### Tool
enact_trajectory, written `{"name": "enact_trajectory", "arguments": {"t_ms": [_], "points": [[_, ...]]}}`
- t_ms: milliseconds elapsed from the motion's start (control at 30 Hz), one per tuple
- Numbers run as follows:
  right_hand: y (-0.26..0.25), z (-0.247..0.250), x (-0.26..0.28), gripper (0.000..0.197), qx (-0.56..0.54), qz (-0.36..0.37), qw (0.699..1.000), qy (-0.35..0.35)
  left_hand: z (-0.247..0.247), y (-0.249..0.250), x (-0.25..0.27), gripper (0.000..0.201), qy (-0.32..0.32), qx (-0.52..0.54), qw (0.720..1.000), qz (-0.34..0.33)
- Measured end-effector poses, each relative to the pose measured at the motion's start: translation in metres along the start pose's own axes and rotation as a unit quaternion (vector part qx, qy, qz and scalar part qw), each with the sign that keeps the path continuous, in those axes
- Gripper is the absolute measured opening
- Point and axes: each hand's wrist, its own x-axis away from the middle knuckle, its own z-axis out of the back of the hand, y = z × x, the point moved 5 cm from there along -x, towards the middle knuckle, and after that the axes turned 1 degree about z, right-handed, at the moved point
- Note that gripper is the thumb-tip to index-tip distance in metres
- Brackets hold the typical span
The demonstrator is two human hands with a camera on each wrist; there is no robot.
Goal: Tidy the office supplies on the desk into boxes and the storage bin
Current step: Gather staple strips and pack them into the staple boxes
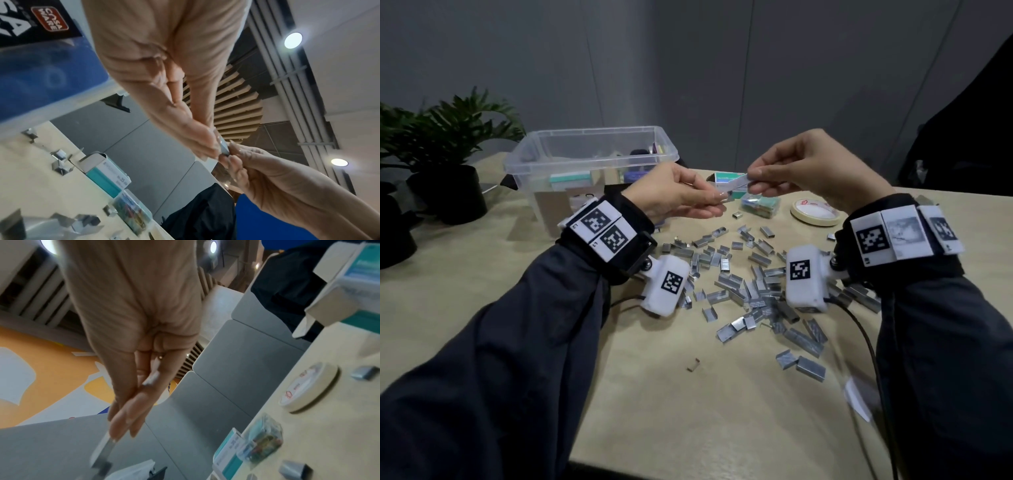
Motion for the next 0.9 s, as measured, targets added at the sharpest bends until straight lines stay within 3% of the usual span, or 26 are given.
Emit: {"name": "enact_trajectory", "arguments": {"t_ms": [167,300,433,667,800,900], "points": [[0.006,-0.006,-0.004,0.01,-0.017,-0.022,1.0,-0.008,0.0,0.005,0.004,0.029,0.042,0.038,0.998,-0.035],[0.012,-0.012,-0.006,0.01,-0.007,-0.03,0.999,-0.016,-0.004,0.006,0.006,0.014,0.083,0.086,0.991,-0.058],[0.014,-0.015,-0.007,0.013,-0.045,-0.029,0.999,0.009,-0.004,0.008,0.006,0.026,0.119,0.152,0.979,-0.07],[0.008,0.01,0.001,0.015,-0.131,-0.061,0.989,0.033,-0.025,0.022,-0.006,0.026,0.125,0.19,0.97,-0.085],[0.007,0.045,0.01,0.015,-0.135,-0.072,0.985,0.082,-0.055,0.034,-0.023,0.025,0.119,0.164,0.975,-0.095],[0.013,0.086,0.021,0.008,-0.04,-0.07,0.98,0.183,-0.084,0.04,-0.039,0.023,0.105,0.096,0.984,-0.11]]}}
